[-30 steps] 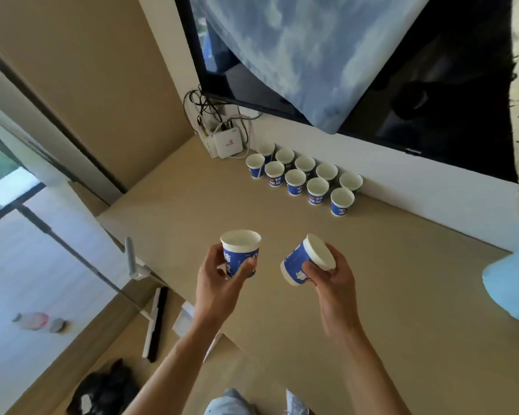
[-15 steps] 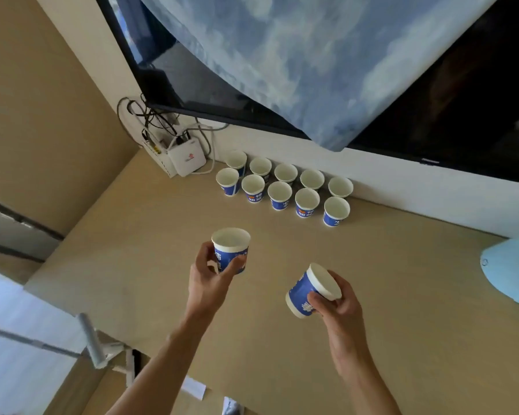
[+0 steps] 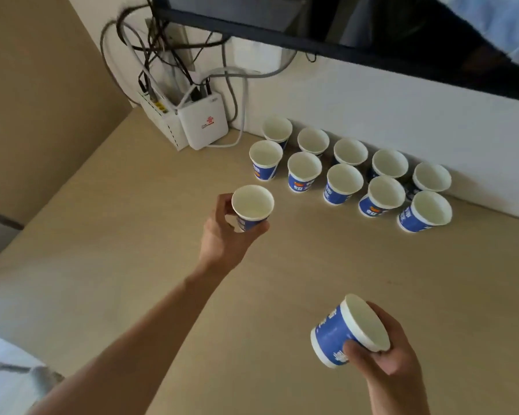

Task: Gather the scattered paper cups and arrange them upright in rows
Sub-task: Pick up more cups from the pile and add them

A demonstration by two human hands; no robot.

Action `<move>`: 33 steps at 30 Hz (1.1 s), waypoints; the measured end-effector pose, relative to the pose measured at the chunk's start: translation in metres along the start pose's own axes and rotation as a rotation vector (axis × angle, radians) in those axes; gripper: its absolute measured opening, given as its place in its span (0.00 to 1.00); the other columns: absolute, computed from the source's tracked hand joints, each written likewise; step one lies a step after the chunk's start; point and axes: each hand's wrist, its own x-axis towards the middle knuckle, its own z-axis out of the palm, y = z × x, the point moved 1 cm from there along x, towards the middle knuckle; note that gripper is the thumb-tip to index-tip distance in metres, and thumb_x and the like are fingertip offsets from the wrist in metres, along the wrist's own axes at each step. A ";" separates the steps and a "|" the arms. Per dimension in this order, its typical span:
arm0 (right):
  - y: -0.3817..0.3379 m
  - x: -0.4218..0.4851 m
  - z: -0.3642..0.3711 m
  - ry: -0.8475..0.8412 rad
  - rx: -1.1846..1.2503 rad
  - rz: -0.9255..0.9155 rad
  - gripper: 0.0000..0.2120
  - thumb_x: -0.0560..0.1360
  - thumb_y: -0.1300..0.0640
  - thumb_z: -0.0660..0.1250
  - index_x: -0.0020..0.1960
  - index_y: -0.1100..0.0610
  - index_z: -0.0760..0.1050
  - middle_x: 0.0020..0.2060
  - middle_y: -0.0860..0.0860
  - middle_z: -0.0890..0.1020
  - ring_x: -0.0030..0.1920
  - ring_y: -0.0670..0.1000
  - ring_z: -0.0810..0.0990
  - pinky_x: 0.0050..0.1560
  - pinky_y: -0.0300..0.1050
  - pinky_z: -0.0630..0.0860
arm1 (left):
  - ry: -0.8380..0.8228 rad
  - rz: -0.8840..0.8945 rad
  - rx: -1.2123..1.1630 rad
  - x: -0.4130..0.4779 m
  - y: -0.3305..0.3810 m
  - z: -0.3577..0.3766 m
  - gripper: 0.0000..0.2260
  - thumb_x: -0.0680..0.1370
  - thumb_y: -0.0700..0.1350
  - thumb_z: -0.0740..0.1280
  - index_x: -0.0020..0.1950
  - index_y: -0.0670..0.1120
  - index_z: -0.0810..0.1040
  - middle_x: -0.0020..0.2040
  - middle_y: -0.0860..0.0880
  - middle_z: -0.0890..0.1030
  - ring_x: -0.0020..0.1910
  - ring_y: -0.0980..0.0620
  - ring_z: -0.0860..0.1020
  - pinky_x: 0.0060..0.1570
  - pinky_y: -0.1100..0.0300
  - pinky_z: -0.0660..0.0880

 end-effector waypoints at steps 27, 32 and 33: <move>0.024 0.097 0.085 -0.163 -0.019 -0.214 0.36 0.59 0.51 0.81 0.65 0.46 0.76 0.59 0.50 0.84 0.58 0.53 0.84 0.56 0.44 0.81 | -0.001 0.213 0.004 0.083 -0.044 0.043 0.29 0.66 0.49 0.82 0.64 0.48 0.75 0.52 0.59 0.81 0.46 0.71 0.77 0.40 0.76 0.73; 0.023 0.104 0.086 -0.172 -0.021 -0.224 0.38 0.59 0.50 0.81 0.67 0.46 0.75 0.60 0.51 0.83 0.59 0.52 0.84 0.56 0.40 0.80 | -0.010 0.195 -0.009 0.083 -0.042 0.040 0.30 0.66 0.51 0.82 0.64 0.50 0.74 0.54 0.59 0.81 0.50 0.67 0.79 0.41 0.76 0.73; 0.023 0.106 0.087 -0.169 -0.013 -0.229 0.38 0.59 0.50 0.81 0.67 0.46 0.74 0.60 0.50 0.83 0.59 0.52 0.83 0.56 0.39 0.79 | -0.012 0.193 -0.012 0.082 -0.042 0.039 0.31 0.65 0.52 0.82 0.65 0.51 0.74 0.54 0.60 0.81 0.51 0.68 0.78 0.42 0.76 0.73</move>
